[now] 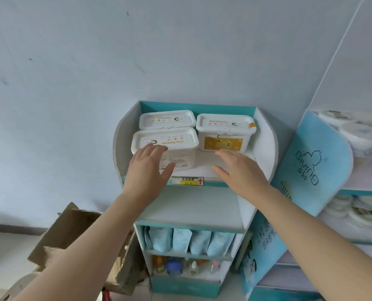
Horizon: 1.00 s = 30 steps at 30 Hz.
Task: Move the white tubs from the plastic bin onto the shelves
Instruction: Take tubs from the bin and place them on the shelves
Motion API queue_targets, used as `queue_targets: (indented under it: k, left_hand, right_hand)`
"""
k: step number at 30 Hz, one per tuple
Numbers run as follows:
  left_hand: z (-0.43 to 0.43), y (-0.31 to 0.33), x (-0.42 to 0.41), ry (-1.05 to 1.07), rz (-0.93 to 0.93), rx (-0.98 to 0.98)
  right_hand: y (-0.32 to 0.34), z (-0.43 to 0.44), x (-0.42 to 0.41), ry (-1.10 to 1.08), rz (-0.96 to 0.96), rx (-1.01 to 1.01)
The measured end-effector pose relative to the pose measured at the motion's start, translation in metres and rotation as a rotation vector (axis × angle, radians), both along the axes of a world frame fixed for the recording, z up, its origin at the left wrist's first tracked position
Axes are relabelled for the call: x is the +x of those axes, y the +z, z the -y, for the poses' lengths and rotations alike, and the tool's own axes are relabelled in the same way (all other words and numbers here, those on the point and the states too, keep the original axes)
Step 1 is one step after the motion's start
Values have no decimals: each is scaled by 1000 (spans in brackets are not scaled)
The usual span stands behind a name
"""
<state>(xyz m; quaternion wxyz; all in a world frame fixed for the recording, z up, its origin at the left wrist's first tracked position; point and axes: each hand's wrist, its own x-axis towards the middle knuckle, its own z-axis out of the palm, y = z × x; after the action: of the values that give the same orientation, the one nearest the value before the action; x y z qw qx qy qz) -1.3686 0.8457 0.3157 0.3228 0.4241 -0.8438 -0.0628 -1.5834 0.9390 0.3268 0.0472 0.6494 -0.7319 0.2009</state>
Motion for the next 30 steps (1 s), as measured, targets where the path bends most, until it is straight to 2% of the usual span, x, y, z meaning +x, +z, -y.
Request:
queue_targets:
  k: [4,15,24,30]
  left_hand:
    - [-53,-23,-24,-162,66,-69]
    - [-205,-75,-169,-588,201,59]
    - [-346,-133,-292,-721,324,251]
    - [-398,-186,-347,-724,449,400]
  right_hand:
    - [-15,-74,-17,-103,-10,3]
    - [-80,-299,-100,-439,73,152]
    - [-128,-465,-194,-683,219,338]
    - [-171,-528,-246,-766,334,397]
